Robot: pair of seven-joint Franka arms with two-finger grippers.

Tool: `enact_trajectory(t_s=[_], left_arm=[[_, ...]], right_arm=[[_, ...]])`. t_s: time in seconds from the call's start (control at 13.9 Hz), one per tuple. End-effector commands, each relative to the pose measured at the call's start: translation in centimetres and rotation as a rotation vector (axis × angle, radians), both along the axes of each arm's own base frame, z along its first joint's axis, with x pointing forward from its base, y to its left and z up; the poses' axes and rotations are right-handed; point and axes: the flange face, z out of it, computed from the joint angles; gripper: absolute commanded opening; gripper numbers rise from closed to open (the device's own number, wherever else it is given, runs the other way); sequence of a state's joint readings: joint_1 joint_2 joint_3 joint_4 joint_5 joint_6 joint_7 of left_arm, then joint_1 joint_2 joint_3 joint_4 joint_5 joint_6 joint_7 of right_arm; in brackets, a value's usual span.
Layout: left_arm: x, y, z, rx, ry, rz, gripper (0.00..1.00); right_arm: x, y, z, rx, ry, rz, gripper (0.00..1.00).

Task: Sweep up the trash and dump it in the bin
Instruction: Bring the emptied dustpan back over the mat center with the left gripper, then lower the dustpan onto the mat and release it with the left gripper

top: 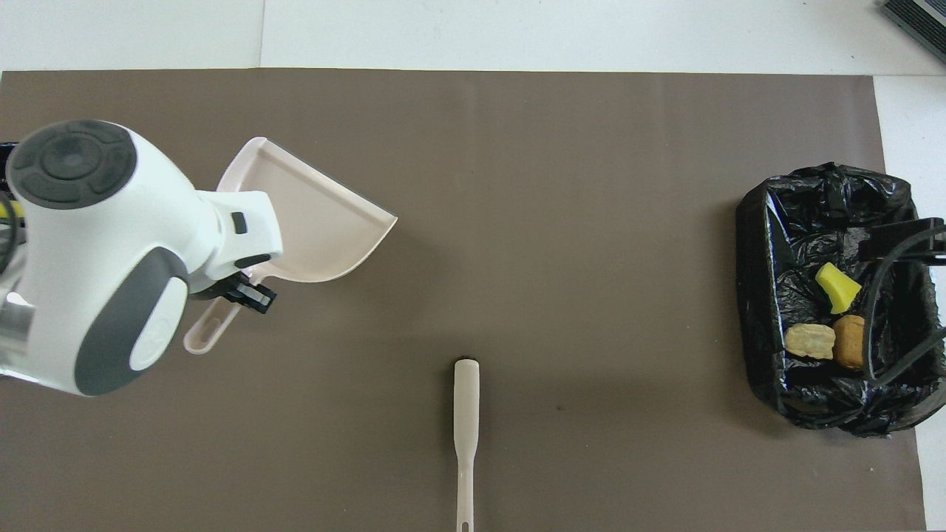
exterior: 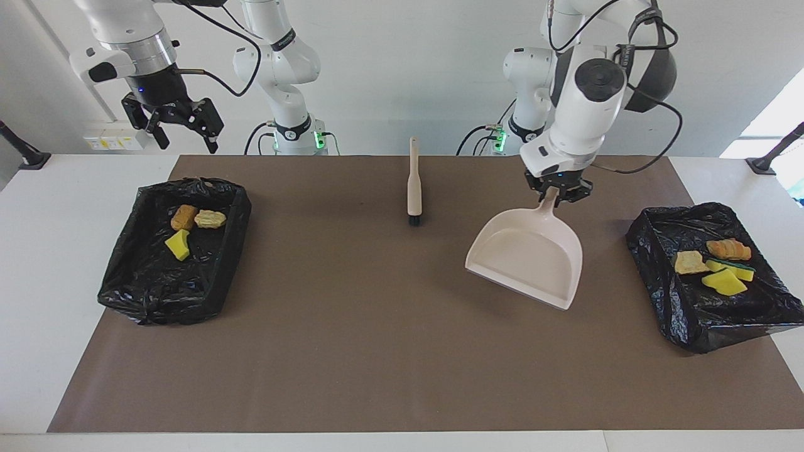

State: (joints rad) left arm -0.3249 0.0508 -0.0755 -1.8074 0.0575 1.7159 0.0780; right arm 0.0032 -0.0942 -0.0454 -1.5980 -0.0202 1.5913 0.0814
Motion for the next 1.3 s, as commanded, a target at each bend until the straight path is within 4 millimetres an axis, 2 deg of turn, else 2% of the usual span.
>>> enact_trajectory(t_s=[0.0,0.07,0.22,0.36,0.51,0.72,0.87,1.01,1.15,1.23], left_arm=[[-0.4,-5.5,-3.1,-0.063,-0.011,0.176,0.0],[-0.4,-7.4,-4.0,-0.083,-0.026,0.217,0.0],[0.7,-9.5,-5.5,-0.154,-0.028,0.341,0.0],[2.4,-11.4,-5.6,-0.186,-0.038,0.442,0.0],[3.7,-13.2,-6.1,-0.182,-0.044,0.472,0.0],[4.1,-16.2,-6.4,-0.193,-0.046,0.455,0.0],[4.6,-16.5,-7.8,-0.177,-0.059,0.457,0.0],[5.1,-17.1,-8.8,-0.168,-0.06,0.454,0.0],[4.0,-20.2,-11.7,-0.148,-0.084,0.459,0.0],[4.0,-20.2,-11.9,-0.137,-0.093,0.456,0.0]], right_arm=[[0.1,0.9,-0.2,0.019,-0.016,0.019,1.0],[0.1,1.0,-0.2,0.017,-0.017,0.019,1.0],[0.0,0.5,-0.3,0.018,-0.008,0.01,1.0],[-0.1,0.2,-0.2,0.018,-0.007,0.007,1.0],[-0.1,0.0,-0.3,0.018,-0.005,0.004,1.0],[-0.1,0.4,-0.4,0.021,-0.004,0.007,1.0],[0.2,-0.1,-0.8,0.022,0.004,-0.001,1.0],[0.2,0.3,-0.8,0.023,0.002,0.007,1.0],[0.1,0.1,-0.8,0.023,0.004,0.002,1.0],[0.1,0.1,-0.8,0.024,0.004,0.002,1.0]])
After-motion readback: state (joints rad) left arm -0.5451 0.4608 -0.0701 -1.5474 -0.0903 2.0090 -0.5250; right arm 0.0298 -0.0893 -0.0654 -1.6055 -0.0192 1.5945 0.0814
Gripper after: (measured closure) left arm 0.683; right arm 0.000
